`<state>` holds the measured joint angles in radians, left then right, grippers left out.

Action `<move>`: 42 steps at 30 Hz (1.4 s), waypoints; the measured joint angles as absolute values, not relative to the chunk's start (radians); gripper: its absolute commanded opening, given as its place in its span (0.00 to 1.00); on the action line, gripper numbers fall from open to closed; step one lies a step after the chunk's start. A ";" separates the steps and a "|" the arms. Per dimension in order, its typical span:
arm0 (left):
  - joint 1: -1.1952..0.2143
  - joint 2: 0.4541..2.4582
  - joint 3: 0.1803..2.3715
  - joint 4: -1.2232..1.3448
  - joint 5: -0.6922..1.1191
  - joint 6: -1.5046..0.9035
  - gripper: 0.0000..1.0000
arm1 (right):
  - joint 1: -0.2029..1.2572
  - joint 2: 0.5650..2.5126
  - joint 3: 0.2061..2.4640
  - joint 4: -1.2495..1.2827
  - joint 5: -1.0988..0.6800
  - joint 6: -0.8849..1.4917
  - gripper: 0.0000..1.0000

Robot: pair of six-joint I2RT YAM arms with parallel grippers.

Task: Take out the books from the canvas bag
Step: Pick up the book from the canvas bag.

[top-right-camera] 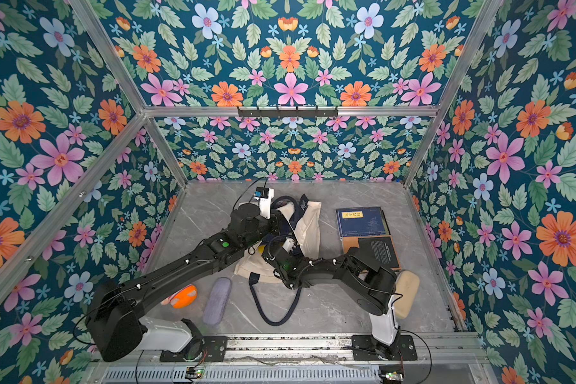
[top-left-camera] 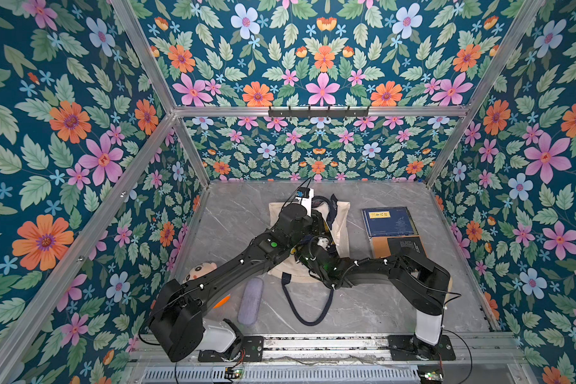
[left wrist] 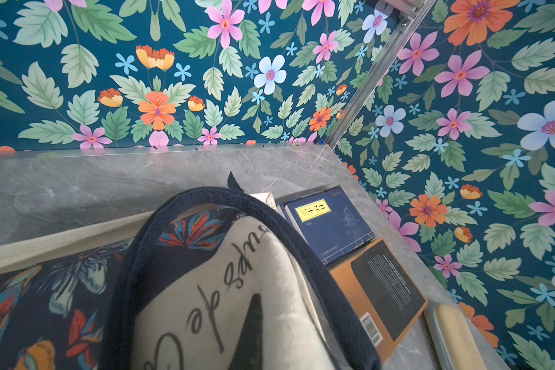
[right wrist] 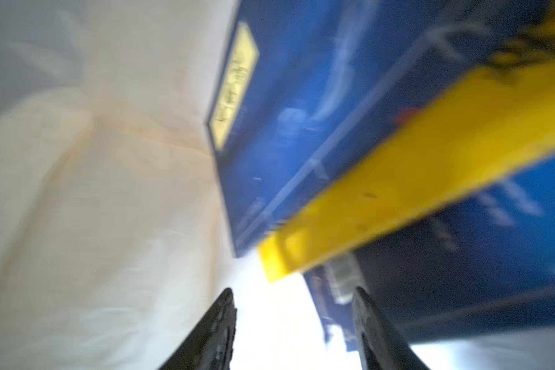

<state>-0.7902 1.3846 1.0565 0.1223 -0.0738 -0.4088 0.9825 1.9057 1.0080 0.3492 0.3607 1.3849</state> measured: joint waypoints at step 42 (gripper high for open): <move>-0.805 1.402 1.063 0.106 -0.107 -0.386 0.00 | 0.875 1.965 0.989 0.654 0.399 1.090 0.00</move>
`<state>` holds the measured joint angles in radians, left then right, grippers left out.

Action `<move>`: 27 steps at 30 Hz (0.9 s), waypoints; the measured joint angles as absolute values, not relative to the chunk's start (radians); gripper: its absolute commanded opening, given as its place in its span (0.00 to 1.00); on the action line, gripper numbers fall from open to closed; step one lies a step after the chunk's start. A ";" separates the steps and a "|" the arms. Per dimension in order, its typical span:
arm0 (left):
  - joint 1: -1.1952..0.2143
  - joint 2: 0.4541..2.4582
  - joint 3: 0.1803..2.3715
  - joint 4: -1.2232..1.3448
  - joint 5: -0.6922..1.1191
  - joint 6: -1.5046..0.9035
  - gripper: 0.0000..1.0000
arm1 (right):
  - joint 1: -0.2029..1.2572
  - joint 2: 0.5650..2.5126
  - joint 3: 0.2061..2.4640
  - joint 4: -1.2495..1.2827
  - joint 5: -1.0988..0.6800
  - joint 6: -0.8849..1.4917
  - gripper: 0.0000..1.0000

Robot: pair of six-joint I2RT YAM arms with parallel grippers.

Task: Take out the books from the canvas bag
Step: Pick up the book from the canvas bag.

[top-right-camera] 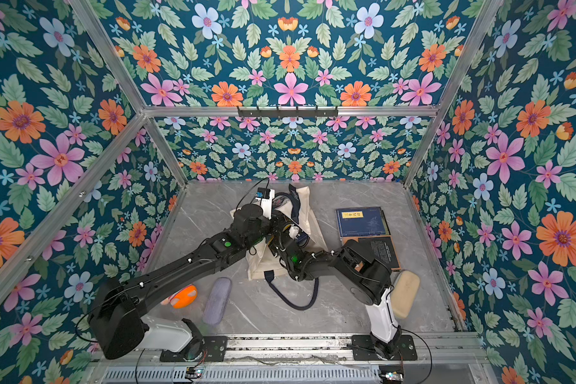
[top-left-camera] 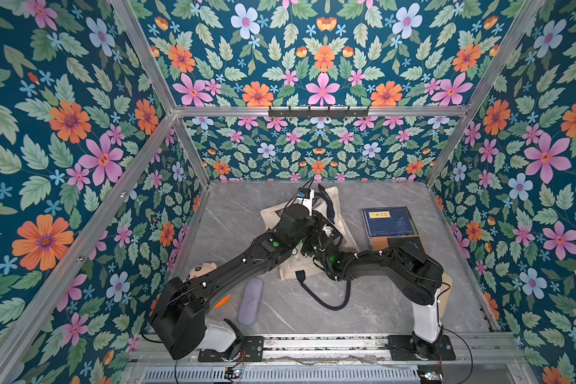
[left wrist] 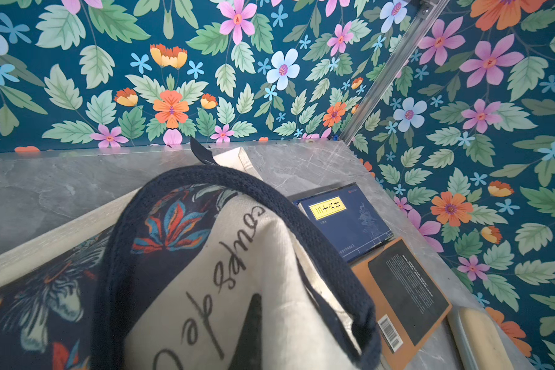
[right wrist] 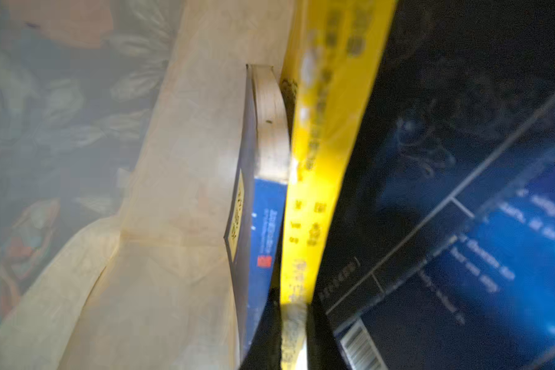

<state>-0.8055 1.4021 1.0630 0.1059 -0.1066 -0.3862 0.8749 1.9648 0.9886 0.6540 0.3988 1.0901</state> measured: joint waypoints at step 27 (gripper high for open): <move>-0.811 1.416 1.079 0.097 -0.125 -0.393 0.00 | 0.894 1.851 0.776 0.664 0.417 1.210 0.40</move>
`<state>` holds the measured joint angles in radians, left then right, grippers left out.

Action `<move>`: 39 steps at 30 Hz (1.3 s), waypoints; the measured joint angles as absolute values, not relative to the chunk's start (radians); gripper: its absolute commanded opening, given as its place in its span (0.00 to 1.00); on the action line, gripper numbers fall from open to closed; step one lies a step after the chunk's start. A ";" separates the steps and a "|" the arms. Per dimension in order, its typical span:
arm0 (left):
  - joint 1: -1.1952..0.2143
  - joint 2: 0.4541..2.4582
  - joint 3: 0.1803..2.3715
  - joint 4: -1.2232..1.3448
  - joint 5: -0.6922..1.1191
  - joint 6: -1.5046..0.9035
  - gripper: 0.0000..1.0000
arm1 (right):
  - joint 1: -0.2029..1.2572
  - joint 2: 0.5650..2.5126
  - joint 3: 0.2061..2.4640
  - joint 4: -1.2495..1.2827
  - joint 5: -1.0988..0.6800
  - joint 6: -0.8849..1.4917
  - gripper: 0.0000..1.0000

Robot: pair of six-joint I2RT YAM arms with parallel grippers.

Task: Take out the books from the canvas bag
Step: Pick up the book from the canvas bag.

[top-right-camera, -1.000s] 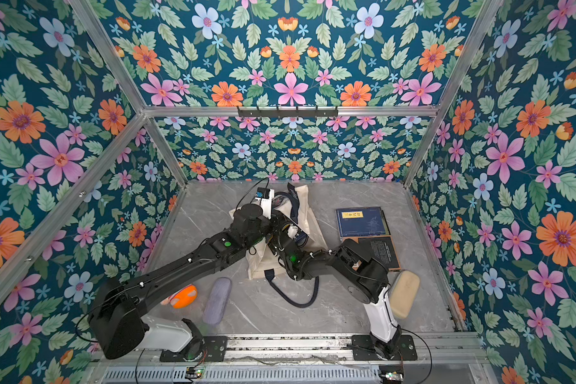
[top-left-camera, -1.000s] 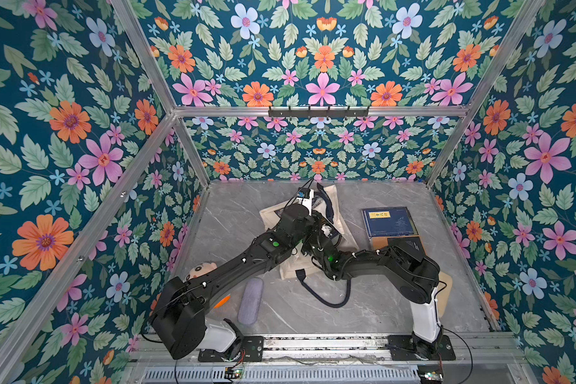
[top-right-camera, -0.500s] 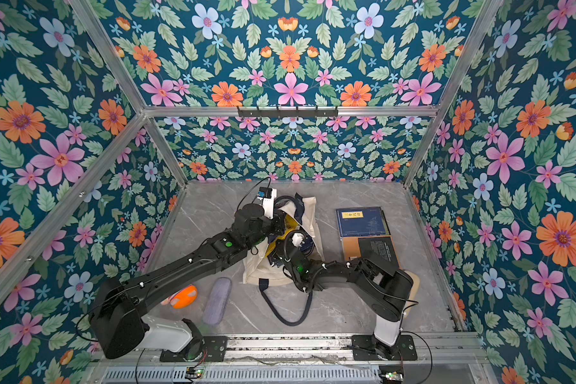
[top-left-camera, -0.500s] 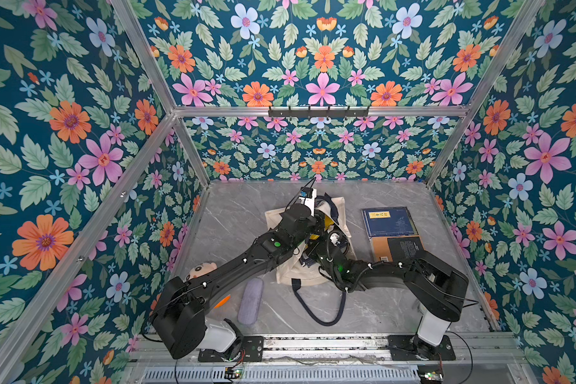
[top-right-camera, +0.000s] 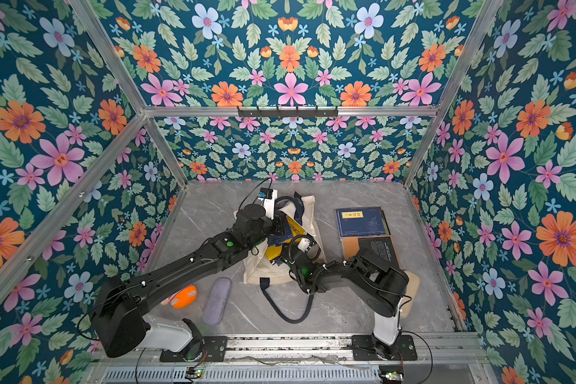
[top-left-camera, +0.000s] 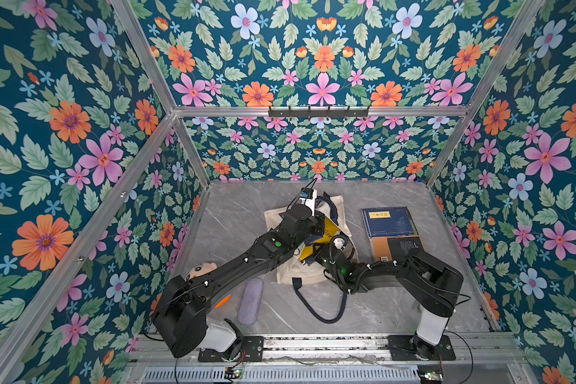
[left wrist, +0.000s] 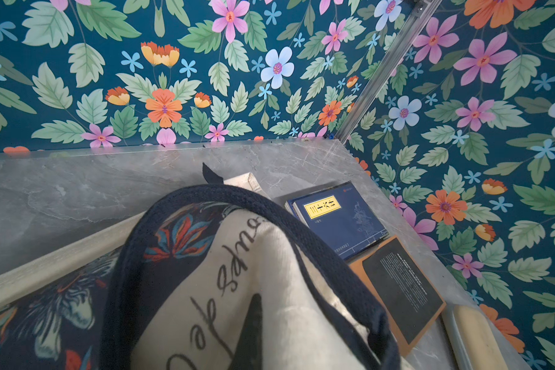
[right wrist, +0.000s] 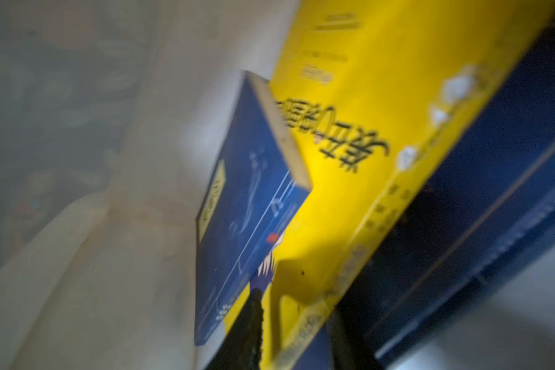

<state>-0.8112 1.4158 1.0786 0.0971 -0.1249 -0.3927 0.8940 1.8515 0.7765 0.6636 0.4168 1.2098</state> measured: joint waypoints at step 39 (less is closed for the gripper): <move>-0.810 1.416 1.091 0.069 -0.229 -0.419 0.00 | 0.960 1.588 0.636 0.625 0.369 1.145 0.00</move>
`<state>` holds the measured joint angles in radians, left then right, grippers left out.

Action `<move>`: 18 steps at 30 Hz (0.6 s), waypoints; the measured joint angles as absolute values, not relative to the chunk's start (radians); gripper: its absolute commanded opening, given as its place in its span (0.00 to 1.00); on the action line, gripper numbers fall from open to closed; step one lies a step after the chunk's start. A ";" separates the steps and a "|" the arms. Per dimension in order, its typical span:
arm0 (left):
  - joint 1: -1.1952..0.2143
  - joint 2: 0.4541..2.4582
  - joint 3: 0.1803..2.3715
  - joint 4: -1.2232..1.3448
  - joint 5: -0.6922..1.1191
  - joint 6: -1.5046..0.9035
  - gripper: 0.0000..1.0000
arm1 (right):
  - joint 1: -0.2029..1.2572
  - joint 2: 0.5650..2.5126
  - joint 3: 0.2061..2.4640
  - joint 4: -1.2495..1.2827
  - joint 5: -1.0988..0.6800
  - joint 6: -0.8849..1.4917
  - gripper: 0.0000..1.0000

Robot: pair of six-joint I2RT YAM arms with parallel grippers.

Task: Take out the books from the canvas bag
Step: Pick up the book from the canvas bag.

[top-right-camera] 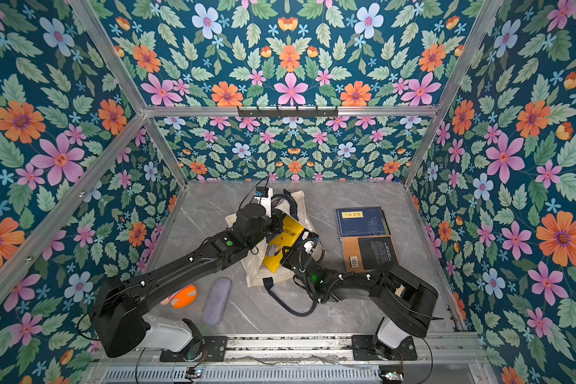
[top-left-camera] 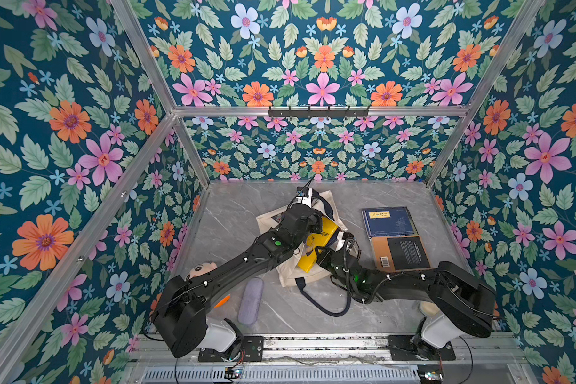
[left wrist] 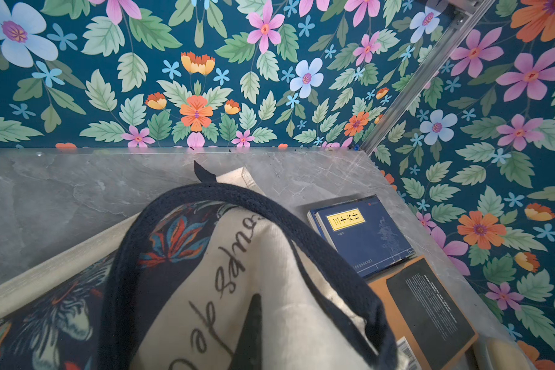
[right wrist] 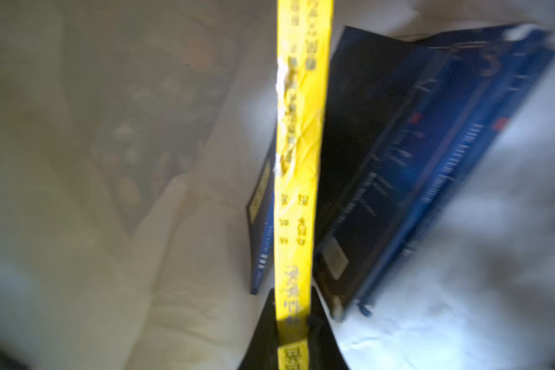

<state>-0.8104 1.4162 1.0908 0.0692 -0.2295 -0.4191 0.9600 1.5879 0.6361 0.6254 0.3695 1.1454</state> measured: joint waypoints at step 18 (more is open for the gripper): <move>-0.810 1.424 1.091 0.067 -0.221 -0.431 0.00 | 0.931 1.844 0.523 1.004 0.375 1.122 0.41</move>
<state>-0.8104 1.4239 1.0908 0.0669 -0.2207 -0.4309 0.9314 1.8442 0.5232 1.0039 0.3748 1.1225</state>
